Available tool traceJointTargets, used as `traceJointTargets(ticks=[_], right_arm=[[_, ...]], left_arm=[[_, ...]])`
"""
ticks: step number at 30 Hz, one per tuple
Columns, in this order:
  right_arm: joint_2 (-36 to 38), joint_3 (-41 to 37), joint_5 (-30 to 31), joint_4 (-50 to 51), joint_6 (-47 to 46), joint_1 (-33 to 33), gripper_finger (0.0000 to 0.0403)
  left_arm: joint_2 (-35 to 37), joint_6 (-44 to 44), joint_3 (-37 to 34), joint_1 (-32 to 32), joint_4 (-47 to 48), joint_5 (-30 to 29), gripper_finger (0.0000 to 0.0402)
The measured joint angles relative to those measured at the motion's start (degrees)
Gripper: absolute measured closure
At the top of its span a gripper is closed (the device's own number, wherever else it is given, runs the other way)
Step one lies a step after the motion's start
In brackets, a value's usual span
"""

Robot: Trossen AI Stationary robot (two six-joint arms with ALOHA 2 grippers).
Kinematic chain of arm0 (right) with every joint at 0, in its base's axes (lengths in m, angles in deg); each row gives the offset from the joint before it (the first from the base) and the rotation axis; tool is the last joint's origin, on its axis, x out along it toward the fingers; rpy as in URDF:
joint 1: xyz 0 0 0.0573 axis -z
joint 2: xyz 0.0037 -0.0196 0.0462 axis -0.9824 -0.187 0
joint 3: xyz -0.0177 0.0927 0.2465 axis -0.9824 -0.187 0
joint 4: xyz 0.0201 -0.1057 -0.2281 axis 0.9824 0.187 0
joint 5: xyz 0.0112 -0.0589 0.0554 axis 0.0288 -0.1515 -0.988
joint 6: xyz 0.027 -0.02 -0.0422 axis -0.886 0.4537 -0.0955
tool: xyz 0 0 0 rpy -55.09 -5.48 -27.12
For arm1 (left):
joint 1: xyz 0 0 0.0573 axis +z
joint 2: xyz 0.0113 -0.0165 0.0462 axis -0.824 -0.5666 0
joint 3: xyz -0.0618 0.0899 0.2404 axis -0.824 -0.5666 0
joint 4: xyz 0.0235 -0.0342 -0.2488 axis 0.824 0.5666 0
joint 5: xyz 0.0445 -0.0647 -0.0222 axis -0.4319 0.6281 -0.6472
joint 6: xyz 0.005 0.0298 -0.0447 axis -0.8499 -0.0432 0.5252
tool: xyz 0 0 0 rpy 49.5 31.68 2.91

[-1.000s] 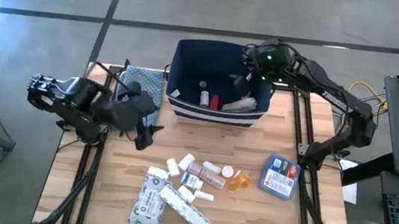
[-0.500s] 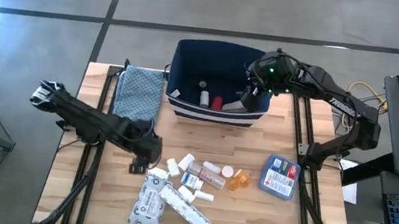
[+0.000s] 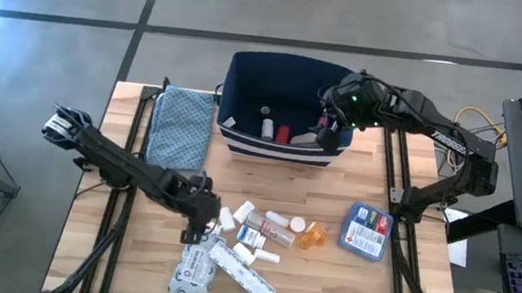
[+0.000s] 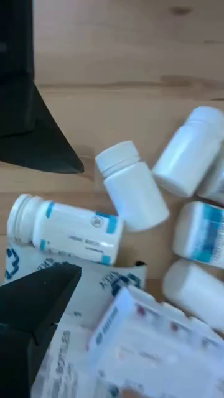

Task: Pick & place medical supplies in basket/bin
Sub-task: Put the white pill bottle into the bin

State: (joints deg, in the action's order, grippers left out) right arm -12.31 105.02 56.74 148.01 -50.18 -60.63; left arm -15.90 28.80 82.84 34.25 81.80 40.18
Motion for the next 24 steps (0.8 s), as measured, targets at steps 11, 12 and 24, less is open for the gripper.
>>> traceJointTargets(ticks=[11, 12, 24], right_arm=[[0.0, 0.0, 0.2, 0.5, 1.2, 0.0, 0.0051], [0.0, 0.0, 0.2, 0.5, 1.3, 0.0, 0.0051], [0.0, 0.0, 1.2, 1.0, 2.7, 0.1, 0.0051]], left_arm=[[-6.8, -1.7, -0.7, -0.3, -4.7, 0.4, 0.0171], [-7.5, -1.7, -0.6, -0.3, -4.8, 0.4, 0.0171], [-11.9, -1.7, -0.7, -0.2, -4.5, 0.2, 0.018]])
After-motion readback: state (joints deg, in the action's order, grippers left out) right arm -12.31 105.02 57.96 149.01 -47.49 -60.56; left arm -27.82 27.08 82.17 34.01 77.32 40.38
